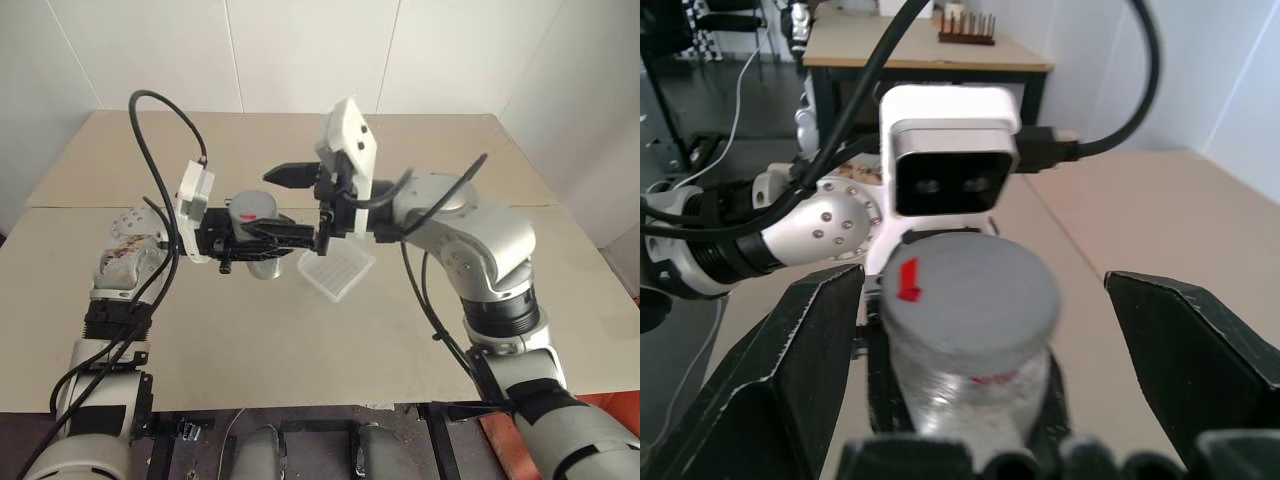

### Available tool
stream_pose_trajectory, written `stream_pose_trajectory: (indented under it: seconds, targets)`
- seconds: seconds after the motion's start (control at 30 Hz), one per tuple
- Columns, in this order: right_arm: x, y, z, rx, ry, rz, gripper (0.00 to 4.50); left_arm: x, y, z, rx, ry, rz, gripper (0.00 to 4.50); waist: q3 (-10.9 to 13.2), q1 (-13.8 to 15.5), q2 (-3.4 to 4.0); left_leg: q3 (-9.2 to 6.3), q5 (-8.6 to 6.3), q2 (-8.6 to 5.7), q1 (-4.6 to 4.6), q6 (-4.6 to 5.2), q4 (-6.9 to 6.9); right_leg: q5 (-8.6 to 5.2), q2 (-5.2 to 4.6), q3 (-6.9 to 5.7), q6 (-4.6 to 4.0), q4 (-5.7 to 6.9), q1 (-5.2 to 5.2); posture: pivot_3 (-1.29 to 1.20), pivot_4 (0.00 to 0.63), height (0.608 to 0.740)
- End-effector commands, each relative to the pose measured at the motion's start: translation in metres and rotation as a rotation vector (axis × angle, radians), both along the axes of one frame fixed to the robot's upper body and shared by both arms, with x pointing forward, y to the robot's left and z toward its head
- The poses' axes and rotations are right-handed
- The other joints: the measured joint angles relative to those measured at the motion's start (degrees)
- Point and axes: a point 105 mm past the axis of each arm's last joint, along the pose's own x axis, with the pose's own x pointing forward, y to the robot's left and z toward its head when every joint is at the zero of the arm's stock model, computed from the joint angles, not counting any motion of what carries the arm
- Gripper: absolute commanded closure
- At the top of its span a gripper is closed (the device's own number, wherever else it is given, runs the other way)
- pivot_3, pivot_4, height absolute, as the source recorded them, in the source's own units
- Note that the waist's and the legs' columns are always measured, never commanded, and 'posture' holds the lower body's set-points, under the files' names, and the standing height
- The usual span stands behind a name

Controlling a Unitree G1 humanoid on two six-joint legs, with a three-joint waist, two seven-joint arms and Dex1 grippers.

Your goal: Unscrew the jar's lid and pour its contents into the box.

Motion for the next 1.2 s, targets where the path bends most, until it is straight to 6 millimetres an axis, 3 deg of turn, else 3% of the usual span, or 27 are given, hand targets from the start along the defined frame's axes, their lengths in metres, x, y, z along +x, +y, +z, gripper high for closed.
stream_pose_trajectory:
  seconds: [0.03,0.3,0.4,0.5,0.77,0.83,0.93,1.03,1.2]
  targets:
    - [-0.002,0.003,0.011,0.009,-0.038,0.002,0.03,-0.004,-0.001,0.007,0.004,-0.051,-0.011,2.57,0.00,0.00,0.00,0.00,0.00,0.00,0.00,0.00,0.00,0.00,0.00,0.00,0.00,0.00,0.00,0.00,0.150,0.740]
    - [-0.002,0.007,0.012,0.029,0.028,0.035,0.03,-0.006,0.000,0.005,0.015,-0.052,-0.007,2.57,0.00,-0.01,0.00,-0.01,0.00,0.00,0.00,0.00,0.00,0.00,0.00,0.00,0.00,0.00,0.00,0.00,0.150,0.740]
    - [0.000,0.007,0.010,0.023,0.045,0.029,0.62,-0.007,-0.001,0.004,0.022,-0.056,-0.007,2.57,0.00,0.02,0.00,-0.01,0.00,0.00,0.00,0.00,0.00,0.00,-0.01,-0.01,0.00,0.00,0.01,0.00,0.150,0.740]
    - [0.001,0.006,0.013,0.036,0.050,0.025,1.65,-0.007,-0.001,0.004,0.024,-0.057,-0.007,2.57,0.00,0.00,0.00,-0.01,0.00,0.00,0.00,0.00,0.00,0.00,0.00,-0.01,0.00,0.00,0.00,0.00,0.150,0.740]
    - [0.005,-0.011,0.034,0.150,0.137,0.035,1.74,-0.007,-0.001,-0.004,0.038,-0.043,-0.006,2.57,0.00,0.01,0.00,-0.02,0.00,0.01,0.00,0.00,-0.01,0.00,0.00,-0.01,0.00,0.00,0.01,0.00,0.150,0.740]
    - [0.009,-0.022,0.042,0.195,0.171,0.022,1.74,-0.007,-0.001,-0.005,0.036,-0.040,-0.004,2.57,0.00,0.10,0.00,-0.02,0.00,0.01,-0.01,0.00,-0.01,0.00,-0.01,-0.03,0.00,0.00,0.02,0.00,0.150,0.740]
    - [0.031,-0.056,0.037,0.211,0.067,-0.182,1.74,-0.006,0.002,-0.001,0.010,-0.050,0.026,2.57,0.00,0.34,0.00,-0.02,0.00,-0.01,-0.04,0.00,0.00,0.00,-0.04,-0.05,0.00,0.00,0.02,0.00,0.150,0.740]
    - [0.058,-0.103,0.007,0.159,0.007,-0.450,1.74,-0.001,0.009,0.005,-0.003,-0.076,0.086,2.57,-0.01,0.75,-0.02,-0.08,-0.02,-0.02,-0.06,0.04,-0.01,0.00,-0.07,-0.17,0.00,-0.08,0.11,0.00,0.150,0.740]
    - [0.085,-0.178,-0.061,0.114,0.051,-0.873,1.74,0.007,0.019,0.010,-0.031,-0.118,0.222,2.57,-0.01,0.45,-0.01,-0.07,-0.01,-0.04,-0.21,0.01,-0.02,0.00,-0.06,-0.15,0.02,-0.09,-0.05,0.00,0.150,0.740]
